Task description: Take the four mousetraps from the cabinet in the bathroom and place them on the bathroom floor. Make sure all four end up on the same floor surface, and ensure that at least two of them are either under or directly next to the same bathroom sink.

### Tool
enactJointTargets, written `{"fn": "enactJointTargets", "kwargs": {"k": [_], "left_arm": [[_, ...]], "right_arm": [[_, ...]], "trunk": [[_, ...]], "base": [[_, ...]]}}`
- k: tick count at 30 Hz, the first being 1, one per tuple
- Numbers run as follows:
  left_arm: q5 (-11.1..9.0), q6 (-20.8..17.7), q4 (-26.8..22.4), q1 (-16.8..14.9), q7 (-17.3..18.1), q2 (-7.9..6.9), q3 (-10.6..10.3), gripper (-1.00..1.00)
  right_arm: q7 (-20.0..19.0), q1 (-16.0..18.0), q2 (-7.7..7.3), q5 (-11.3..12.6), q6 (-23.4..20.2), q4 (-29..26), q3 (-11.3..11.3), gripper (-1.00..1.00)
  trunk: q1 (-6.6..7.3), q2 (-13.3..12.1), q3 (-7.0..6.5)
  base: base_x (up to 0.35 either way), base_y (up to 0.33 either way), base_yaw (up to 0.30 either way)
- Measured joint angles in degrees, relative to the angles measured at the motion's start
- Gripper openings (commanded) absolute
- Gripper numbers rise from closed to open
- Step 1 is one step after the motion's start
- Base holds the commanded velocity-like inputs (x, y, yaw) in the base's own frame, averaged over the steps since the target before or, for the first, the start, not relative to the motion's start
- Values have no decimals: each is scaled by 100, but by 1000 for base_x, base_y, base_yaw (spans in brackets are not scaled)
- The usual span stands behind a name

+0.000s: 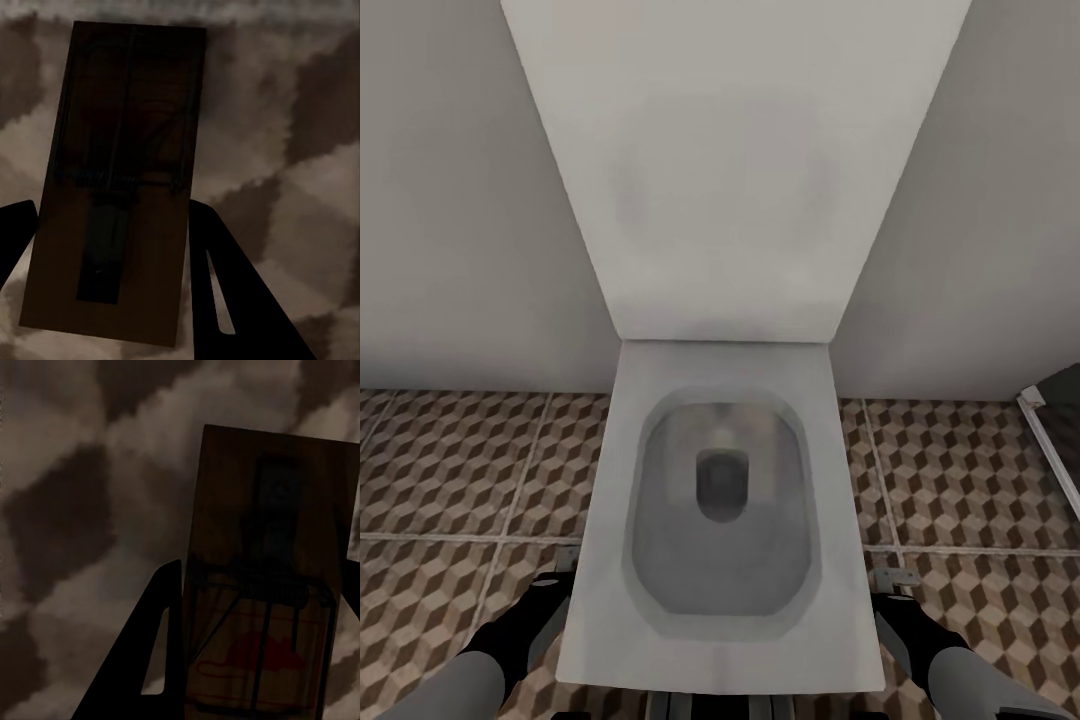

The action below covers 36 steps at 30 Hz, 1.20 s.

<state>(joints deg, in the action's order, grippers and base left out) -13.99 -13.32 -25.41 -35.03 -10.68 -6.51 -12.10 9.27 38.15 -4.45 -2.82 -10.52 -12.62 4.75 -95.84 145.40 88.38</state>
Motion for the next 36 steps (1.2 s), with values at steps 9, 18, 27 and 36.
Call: {"fn": "enactJointTargets", "kwargs": {"k": [9, 18, 27, 36], "left_arm": [[-4, -3, -2, 0, 1, -1, 0, -100], [-4, -4, -3, 1, 1, -1, 0, -100], [-5, -3, -2, 0, 1, -1, 0, -100], [18, -6, 0, 0, -2, 5, 8, -100]], "right_arm": [[0, 0, 1, -2, 0, 0, 0, -100], [0, 0, -2, -1, 0, 0, 0, -100], [-6, 0, -4, 1, 0, 0, 0, -100], [-19, 0, 0, -5, 0, 0, 0, -100]], "trunk": [[0, 0, 0], [0, 0, 0], [0, 0, 0], [0, 0, 0]], "base": [[0, 0, 0], [0, 0, 0], [0, 0, 0], [0, 0, 0]]}}
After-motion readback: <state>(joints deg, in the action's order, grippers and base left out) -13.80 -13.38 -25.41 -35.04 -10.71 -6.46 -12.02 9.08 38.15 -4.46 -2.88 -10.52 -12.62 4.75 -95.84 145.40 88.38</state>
